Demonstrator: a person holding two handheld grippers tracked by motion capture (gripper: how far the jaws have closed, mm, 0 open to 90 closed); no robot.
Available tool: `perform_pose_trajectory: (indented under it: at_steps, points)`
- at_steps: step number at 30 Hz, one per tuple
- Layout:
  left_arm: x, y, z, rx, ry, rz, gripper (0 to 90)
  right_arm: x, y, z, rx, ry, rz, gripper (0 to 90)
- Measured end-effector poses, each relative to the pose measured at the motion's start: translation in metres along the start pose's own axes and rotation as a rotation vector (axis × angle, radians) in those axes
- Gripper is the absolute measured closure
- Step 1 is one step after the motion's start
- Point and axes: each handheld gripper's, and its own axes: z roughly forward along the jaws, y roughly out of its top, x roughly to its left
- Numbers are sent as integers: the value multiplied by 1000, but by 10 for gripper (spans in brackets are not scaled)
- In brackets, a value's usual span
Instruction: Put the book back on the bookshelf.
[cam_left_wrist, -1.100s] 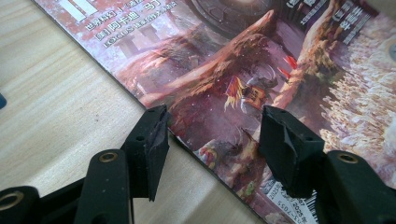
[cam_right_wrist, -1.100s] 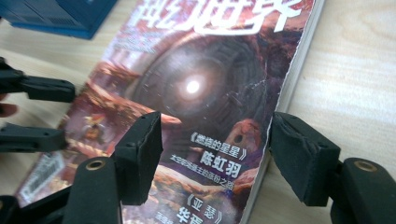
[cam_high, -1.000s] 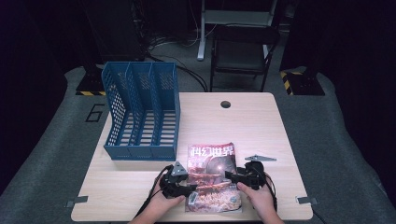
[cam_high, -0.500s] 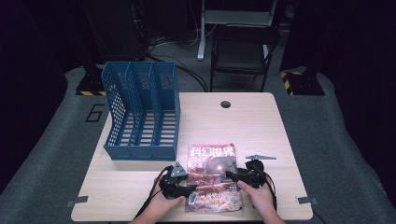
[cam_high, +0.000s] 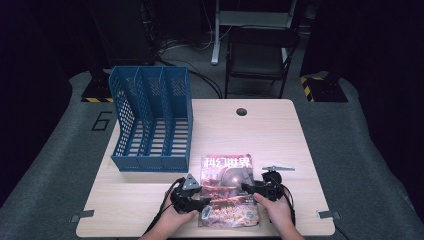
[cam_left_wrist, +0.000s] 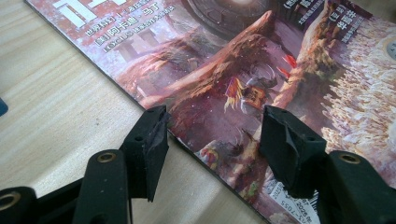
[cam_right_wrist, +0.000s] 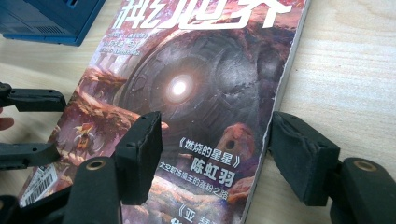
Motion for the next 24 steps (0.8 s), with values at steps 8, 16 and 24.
perform_pose_trajectory:
  at_steps: [8,16,24]
  points:
    - [0,0,0,1,-6,0,416,-1,4,-10,-52,68,70,365]
    - [1,-1,0,-8,4,13,416,19,9,-21,-104,89,-22,371]
    - [1,-1,0,-8,0,15,415,18,11,-19,-105,105,-10,370]
